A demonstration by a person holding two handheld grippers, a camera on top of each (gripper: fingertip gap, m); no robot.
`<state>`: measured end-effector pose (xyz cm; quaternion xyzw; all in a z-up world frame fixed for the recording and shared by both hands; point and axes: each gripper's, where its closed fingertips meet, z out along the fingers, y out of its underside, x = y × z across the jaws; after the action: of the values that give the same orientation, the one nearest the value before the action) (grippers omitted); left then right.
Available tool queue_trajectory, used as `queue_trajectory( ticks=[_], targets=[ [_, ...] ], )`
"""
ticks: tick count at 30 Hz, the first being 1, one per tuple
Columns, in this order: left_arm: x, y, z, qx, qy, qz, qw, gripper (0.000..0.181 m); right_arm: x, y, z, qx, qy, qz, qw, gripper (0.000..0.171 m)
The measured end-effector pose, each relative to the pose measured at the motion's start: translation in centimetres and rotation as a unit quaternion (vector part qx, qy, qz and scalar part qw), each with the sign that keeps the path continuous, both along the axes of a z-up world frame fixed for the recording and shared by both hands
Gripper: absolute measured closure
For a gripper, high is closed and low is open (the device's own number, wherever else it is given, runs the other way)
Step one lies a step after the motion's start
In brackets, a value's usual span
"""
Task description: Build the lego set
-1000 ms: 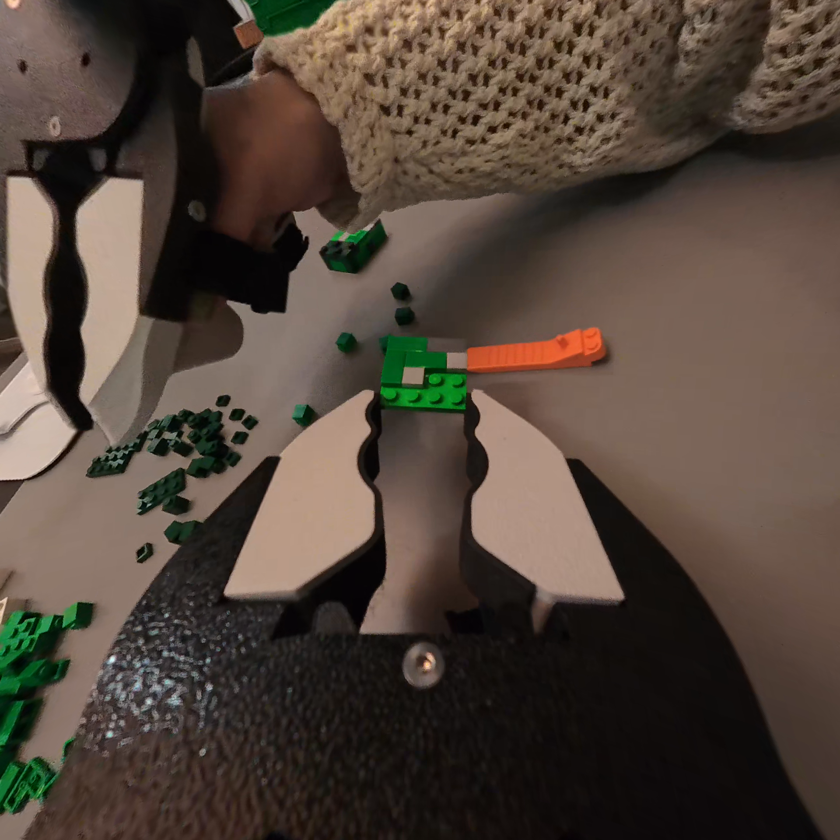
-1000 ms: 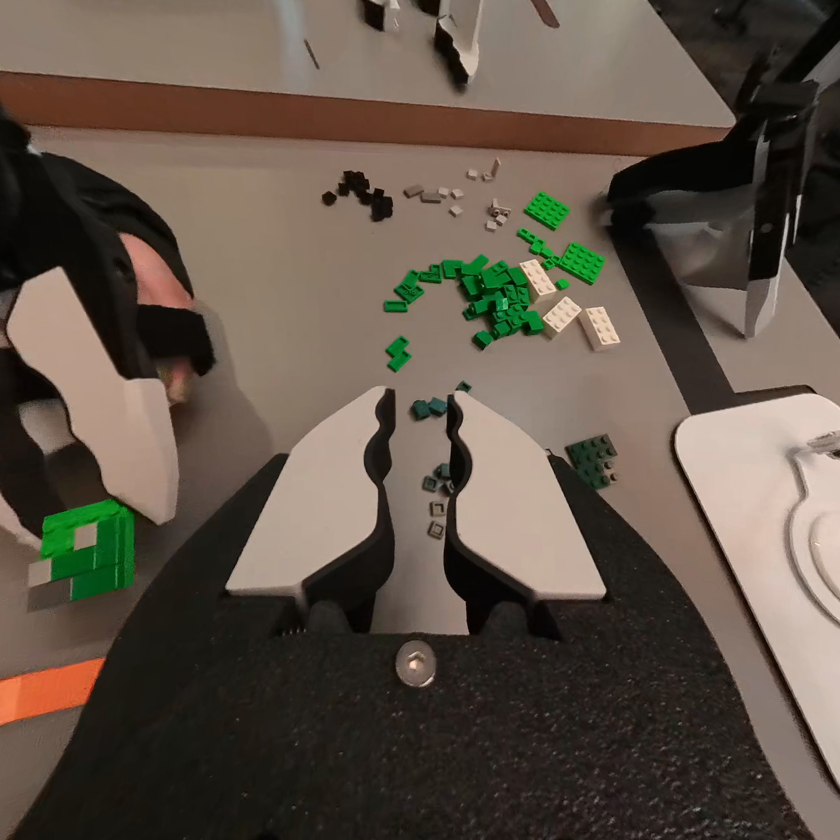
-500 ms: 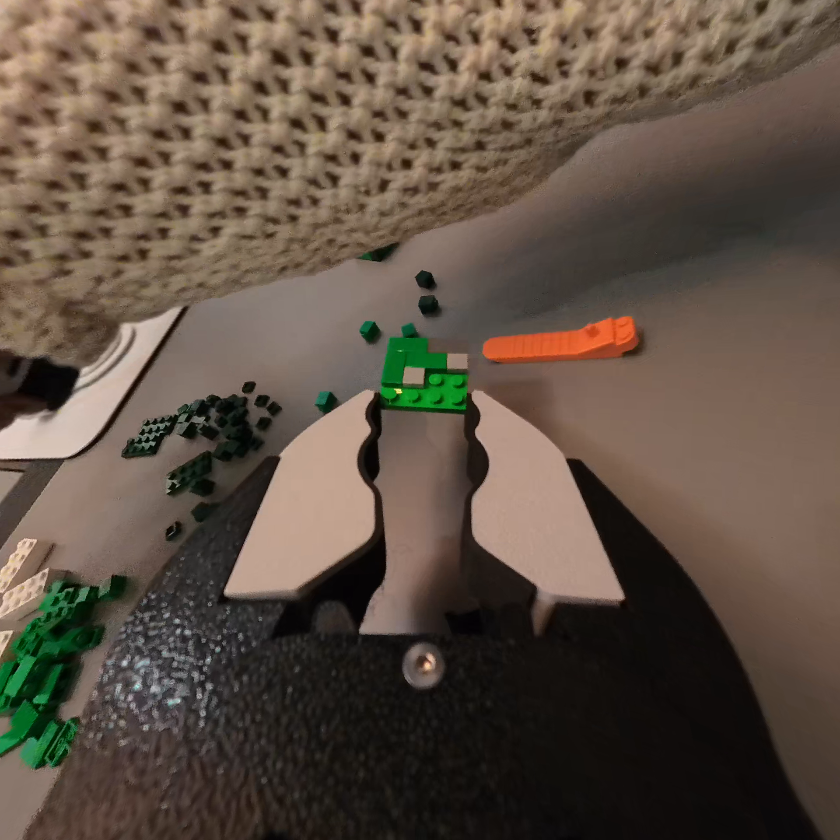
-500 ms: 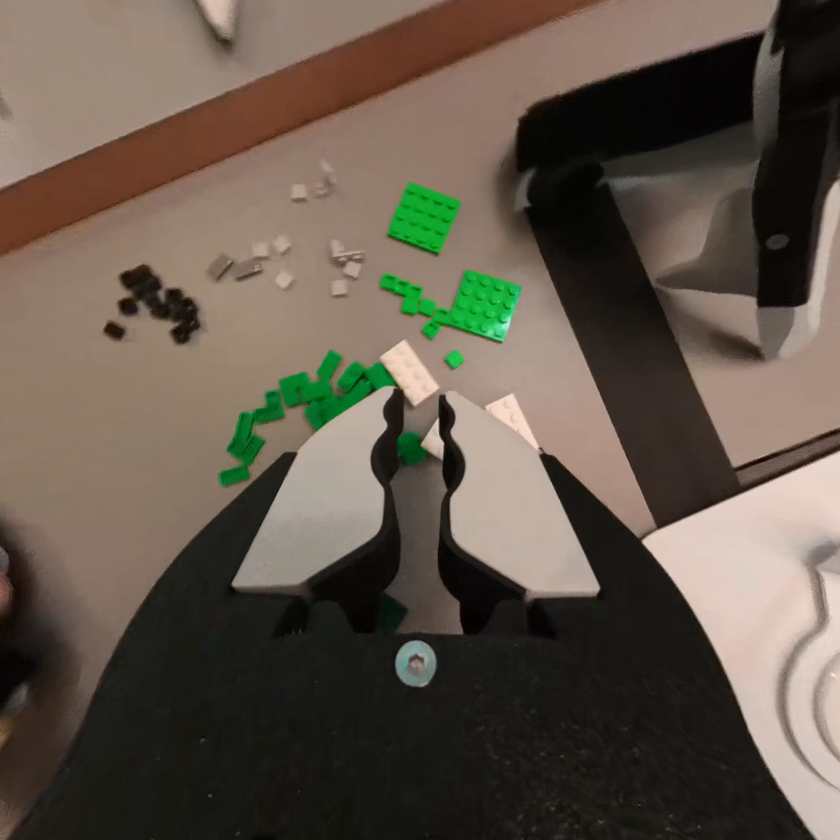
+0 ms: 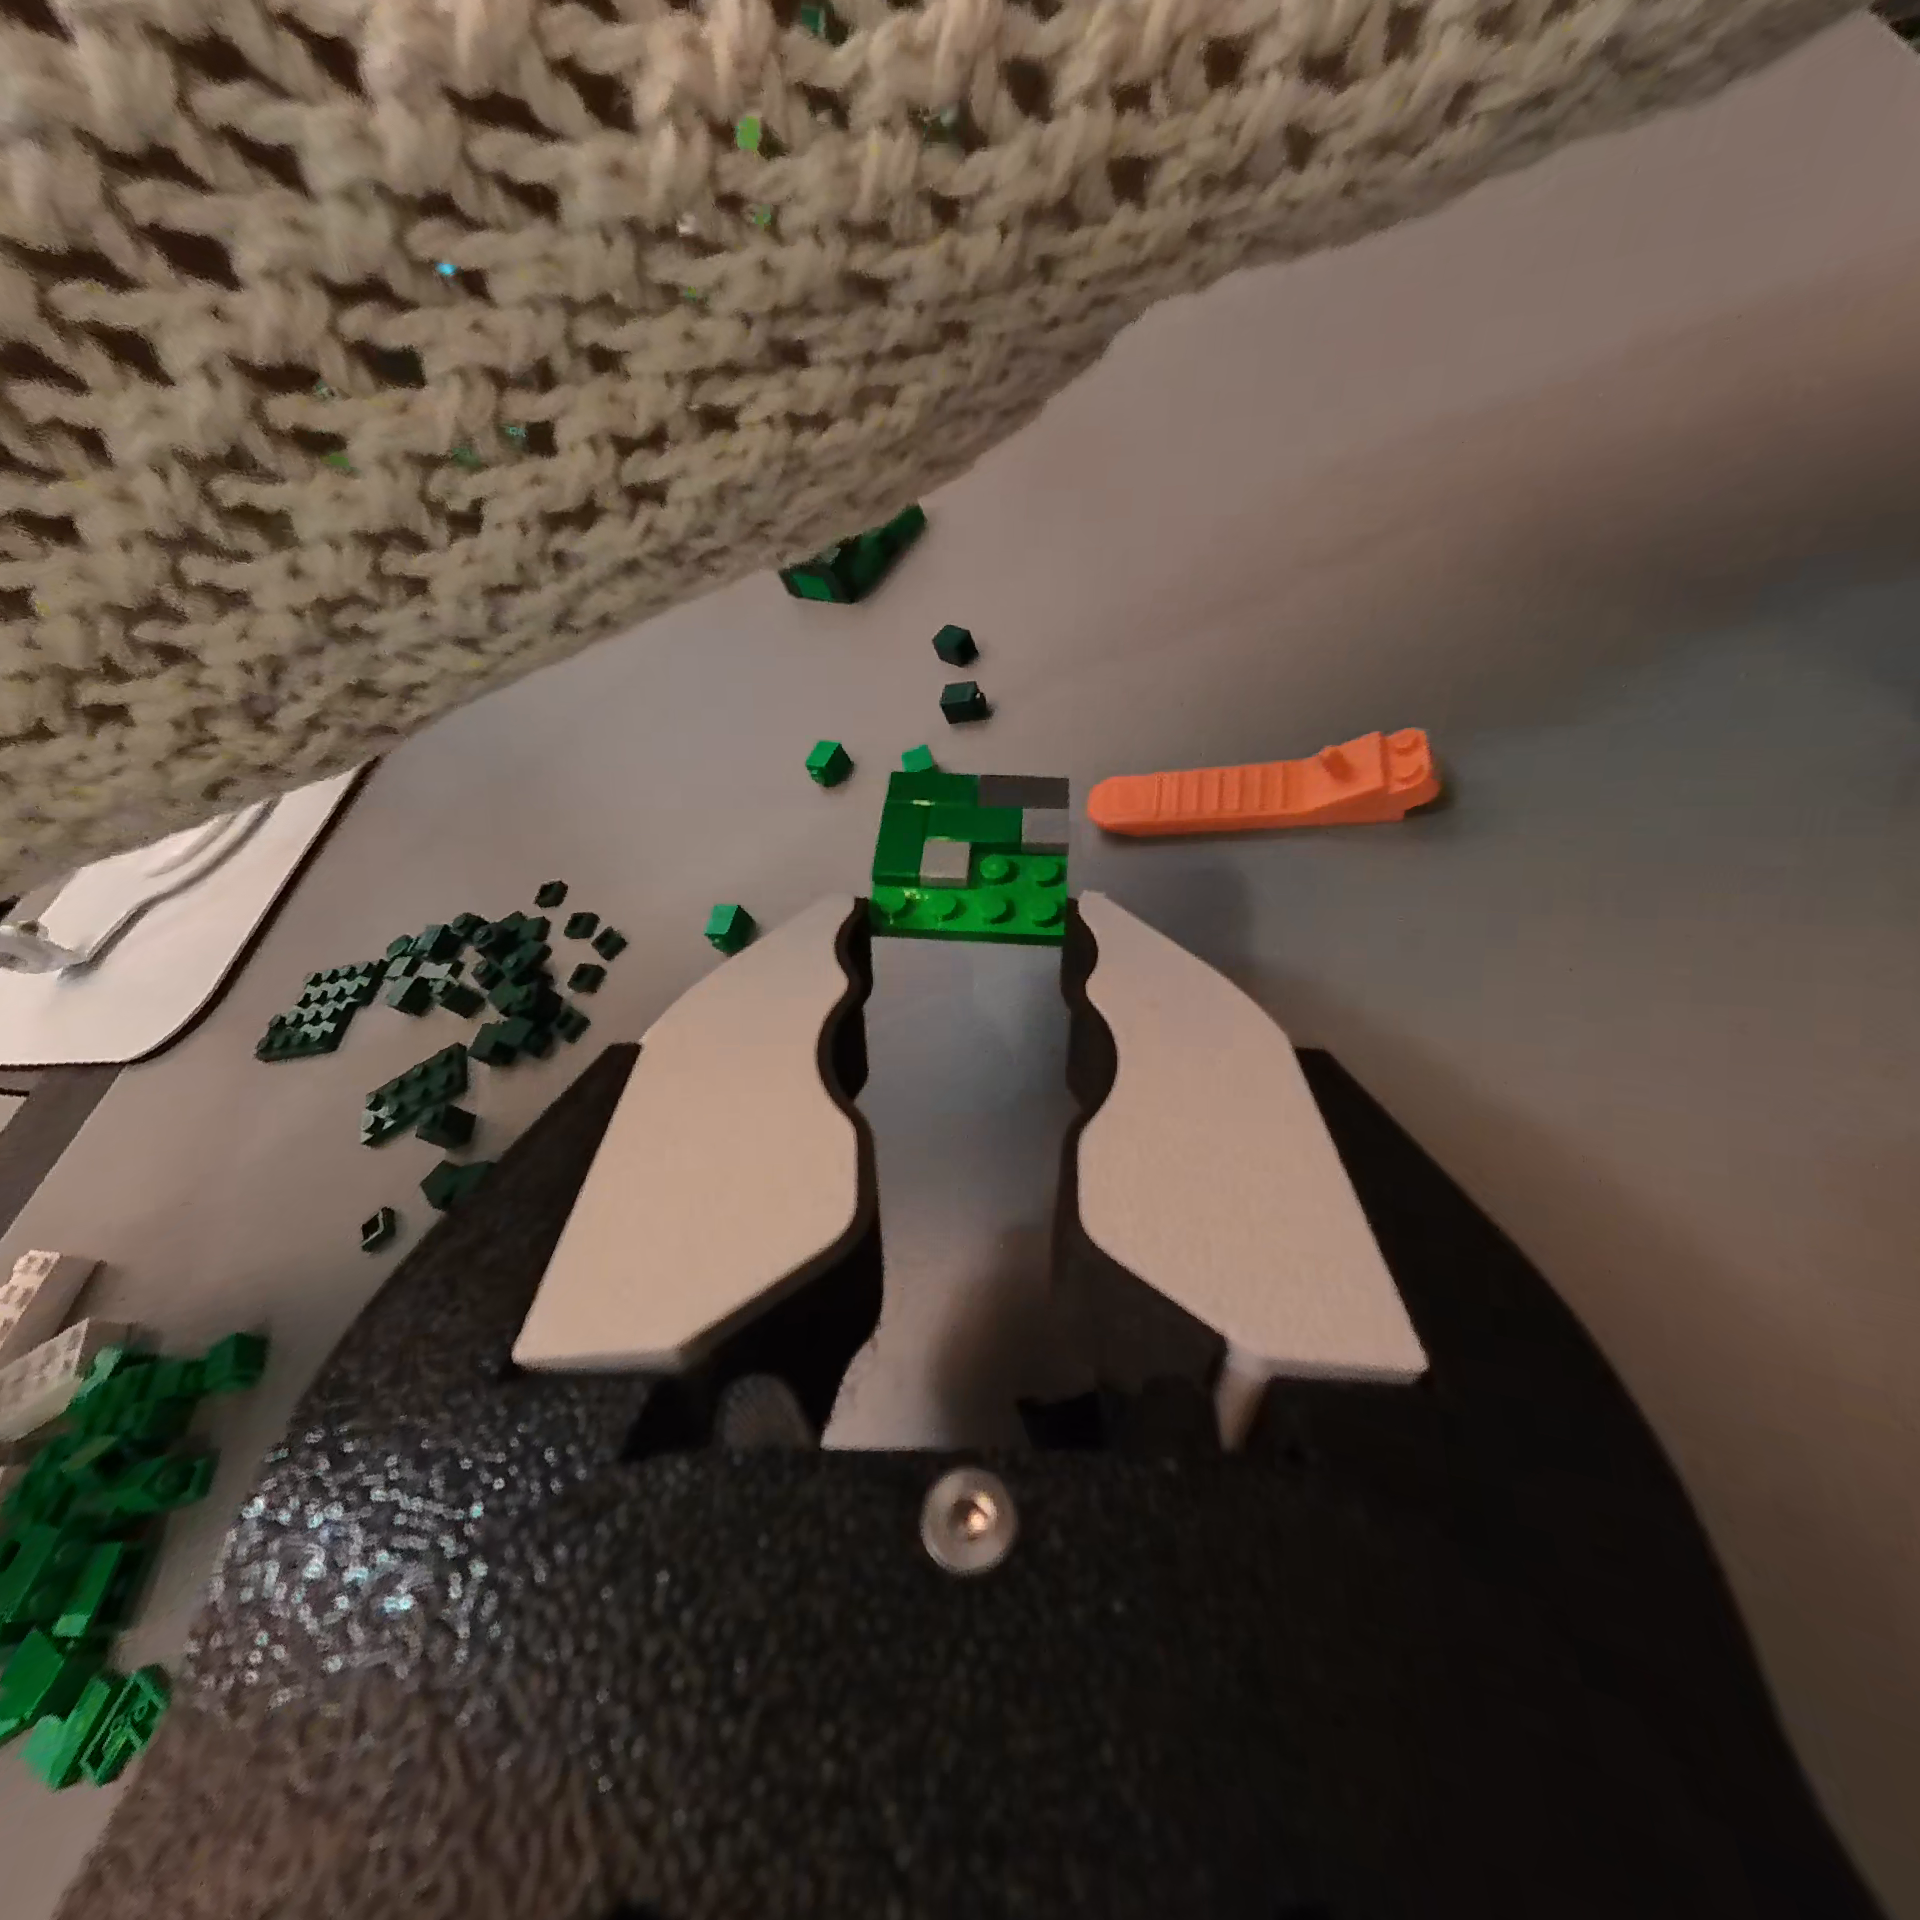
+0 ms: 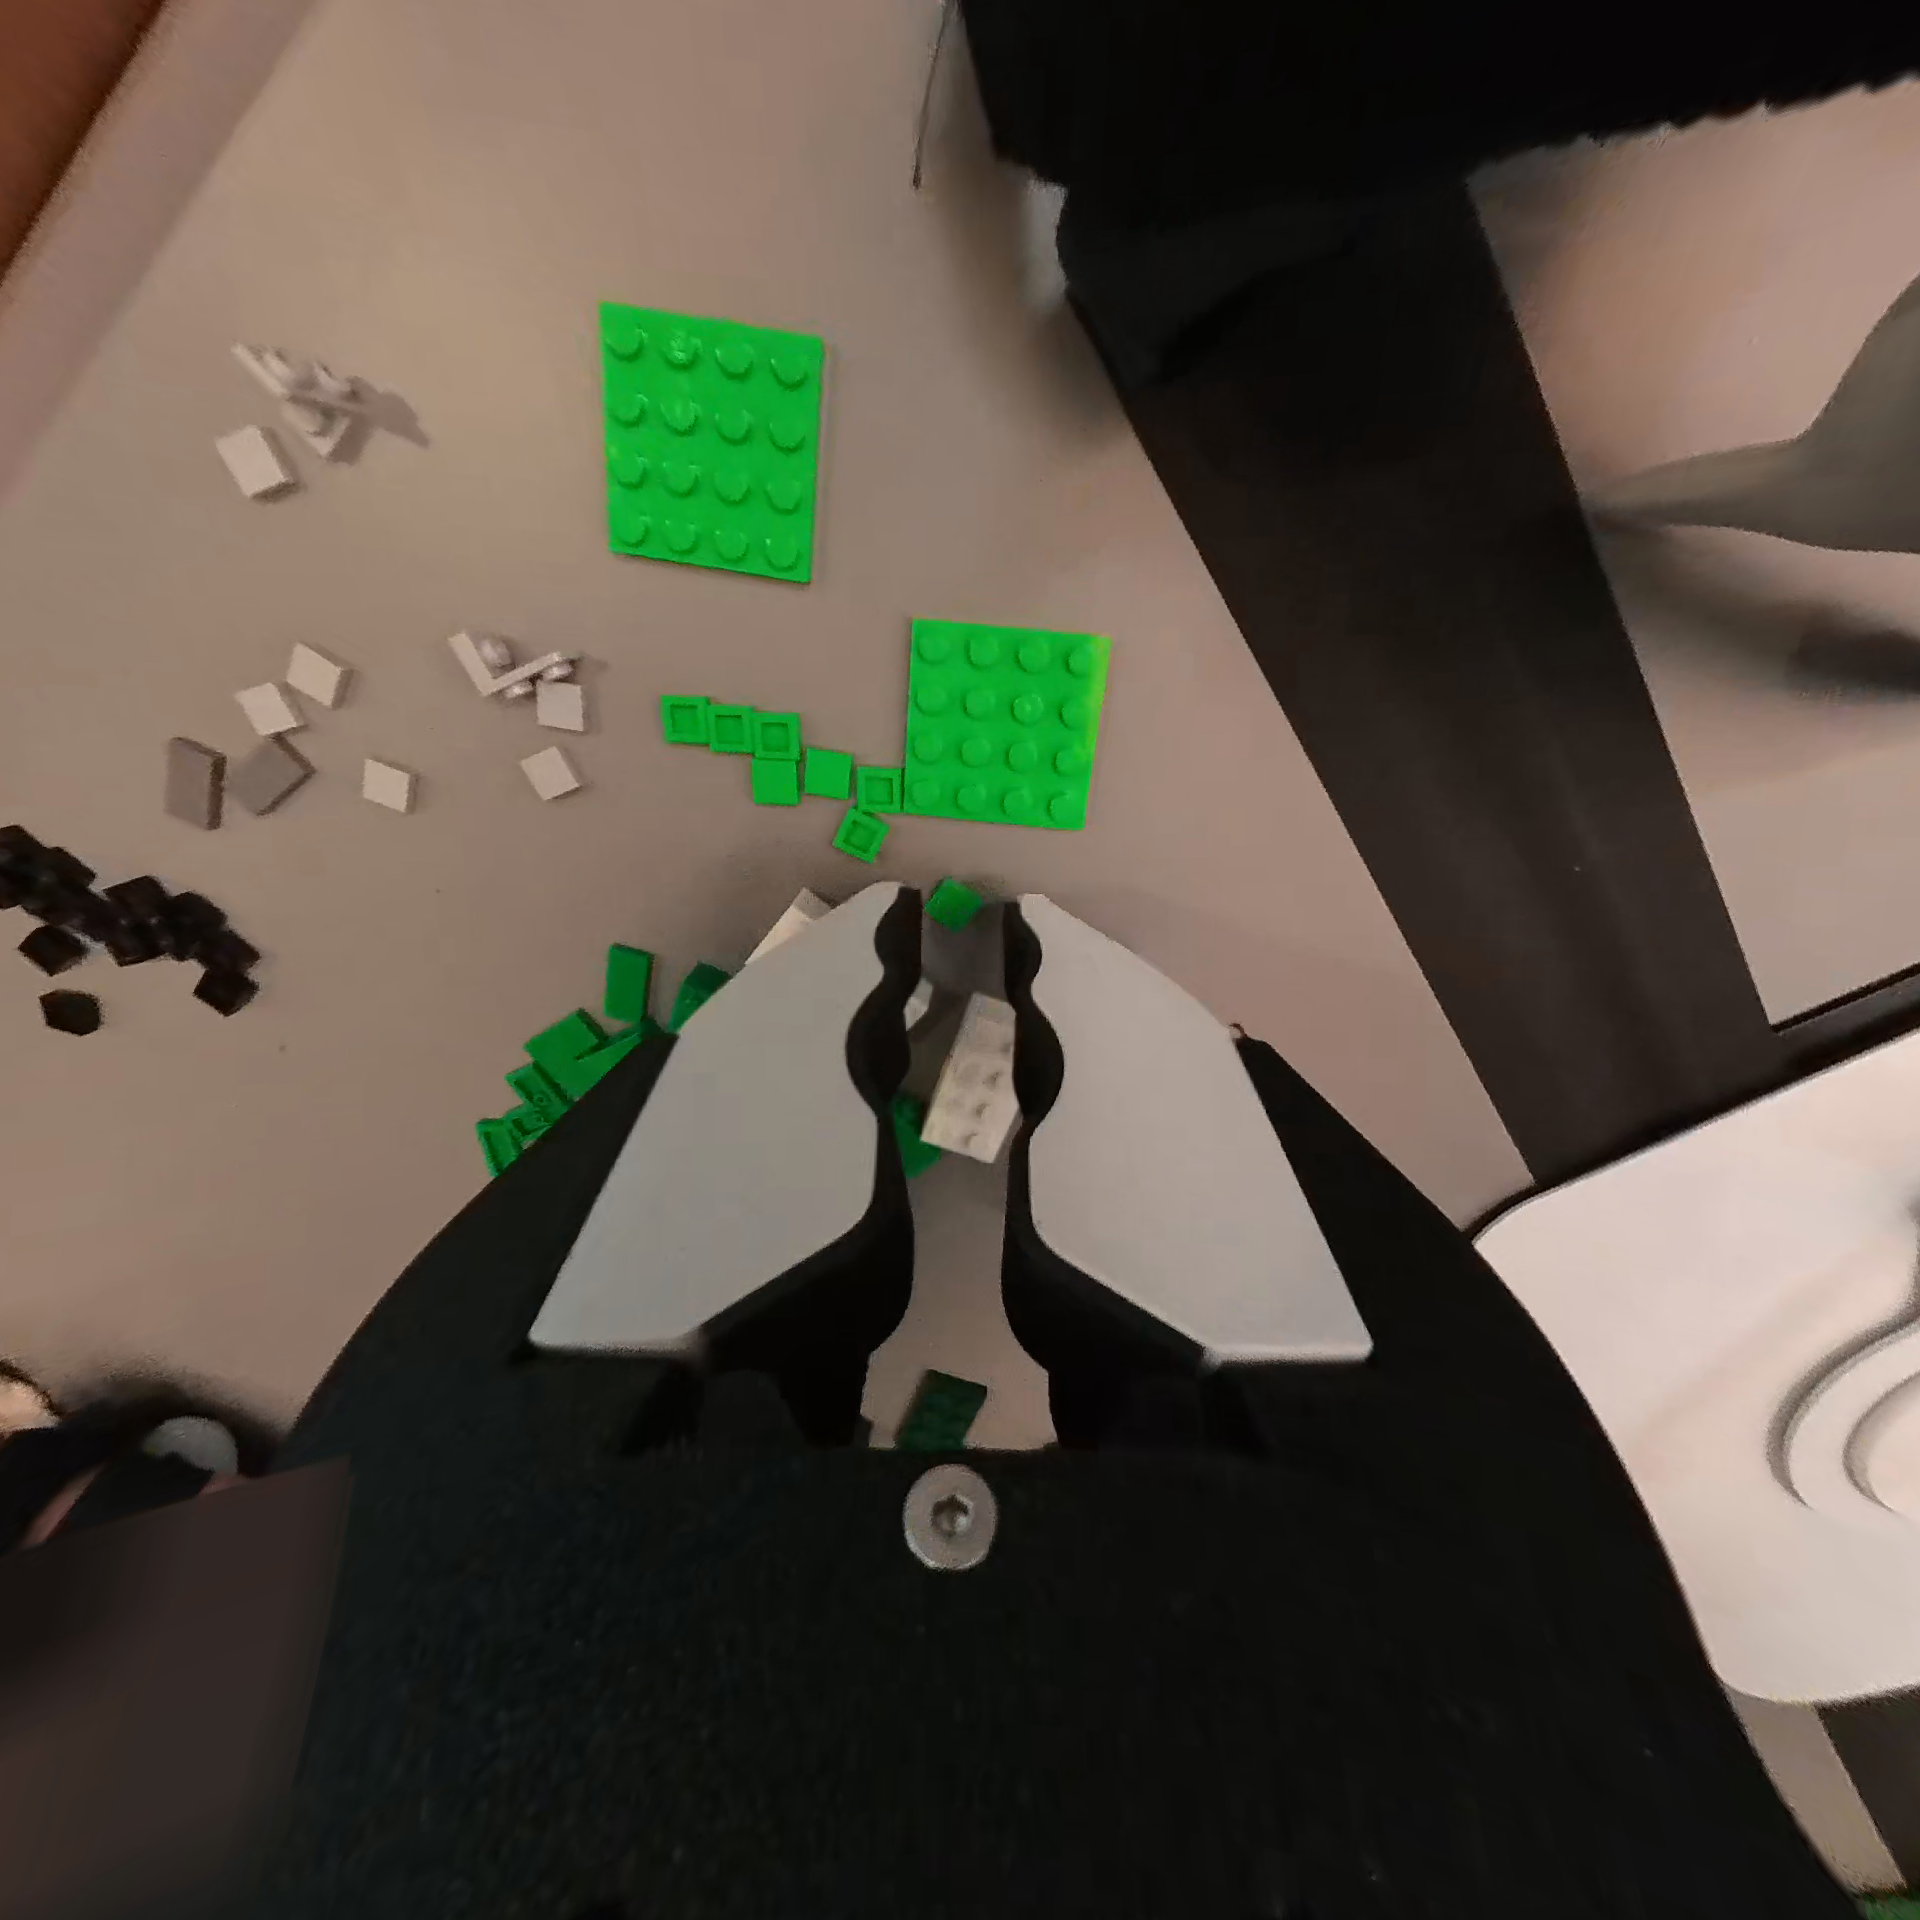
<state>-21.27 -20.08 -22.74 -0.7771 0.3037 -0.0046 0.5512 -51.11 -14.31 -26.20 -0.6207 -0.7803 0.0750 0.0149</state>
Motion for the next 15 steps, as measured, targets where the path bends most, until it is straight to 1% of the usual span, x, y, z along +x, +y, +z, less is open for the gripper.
queue_trajectory(
  ticks=[3, 6, 10, 14, 15],
  targets=[
    [-0.01, 0.0, 0.12, 0.002, 0.0, 0.001, 1.0, 0.147, -0.2, 0.31, -0.23, 0.01, -0.005, -0.009, 1.0, 0.157],
    [0.05, -0.01, 0.08, 0.001, 0.002, -0.001, 1.0, 0.146, 0.01, -0.07, -0.4, -0.007, -0.018, -0.021, 1.0, 0.156],
    [0.11, -0.01, -0.07, -0.003, 0.002, -0.002, 1.0, 0.147, 0.17, 0.07, -0.6, 0.001, -0.024, -0.022, 0.999, 0.157],
    [0.08, 0.0, -0.15, -0.005, 0.002, -0.002, 1.0, 0.146, 0.02, 0.24, -0.77, 0.012, -0.017, -0.012, 1.0, 0.171],
    [0.05, -0.01, -0.15, -0.006, 0.002, -0.001, 1.0, 0.147, -0.09, 0.32, -0.77, 0.017, -0.01, -0.007, 1.0, 0.171]
  ],
)
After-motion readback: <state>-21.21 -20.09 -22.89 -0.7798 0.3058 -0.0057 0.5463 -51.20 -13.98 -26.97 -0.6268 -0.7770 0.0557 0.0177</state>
